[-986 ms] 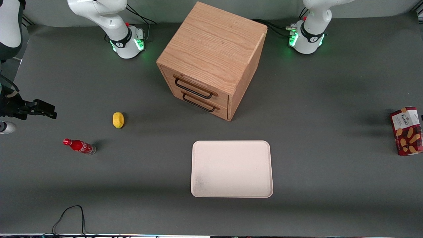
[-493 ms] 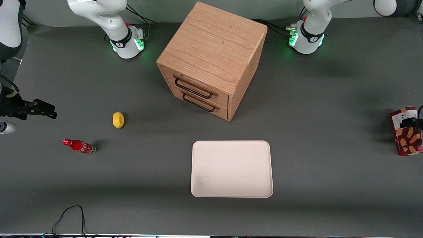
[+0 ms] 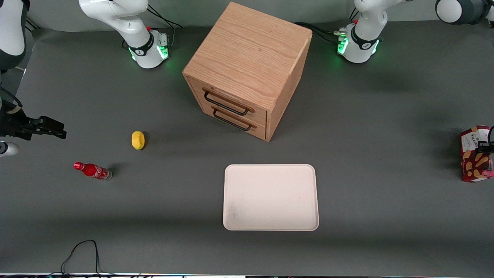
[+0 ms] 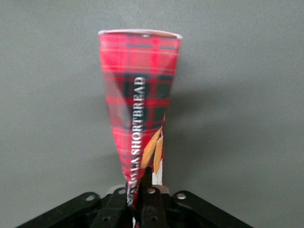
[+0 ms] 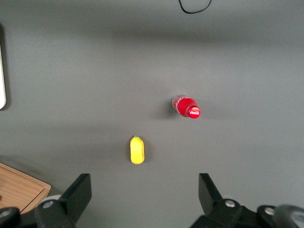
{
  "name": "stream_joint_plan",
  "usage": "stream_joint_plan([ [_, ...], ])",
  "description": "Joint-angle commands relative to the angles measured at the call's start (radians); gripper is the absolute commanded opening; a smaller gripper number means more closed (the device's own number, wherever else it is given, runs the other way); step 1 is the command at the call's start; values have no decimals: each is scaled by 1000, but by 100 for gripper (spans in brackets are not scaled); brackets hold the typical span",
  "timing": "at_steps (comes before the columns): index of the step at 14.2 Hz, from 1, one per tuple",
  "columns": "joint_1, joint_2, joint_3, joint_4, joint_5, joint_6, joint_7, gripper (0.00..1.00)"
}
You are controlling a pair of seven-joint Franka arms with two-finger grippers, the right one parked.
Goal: Place red cookie box on tray
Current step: 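Carry the held box with the left gripper over to the white tray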
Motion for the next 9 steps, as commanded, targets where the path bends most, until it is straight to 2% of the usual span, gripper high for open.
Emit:
stream_joint_plan([
  [1, -18, -43, 2, 35, 26, -38, 11, 0],
  [3, -47, -129, -27, 44, 55, -166, 0, 0],
  [5, -61, -219, -99, 93, 89, -326, -67, 0],
  [7, -106, -261, -163, 173, 95, -483, -223, 0],
  [9, -187, -258, -182, 276, 86, -629, -404, 0],
])
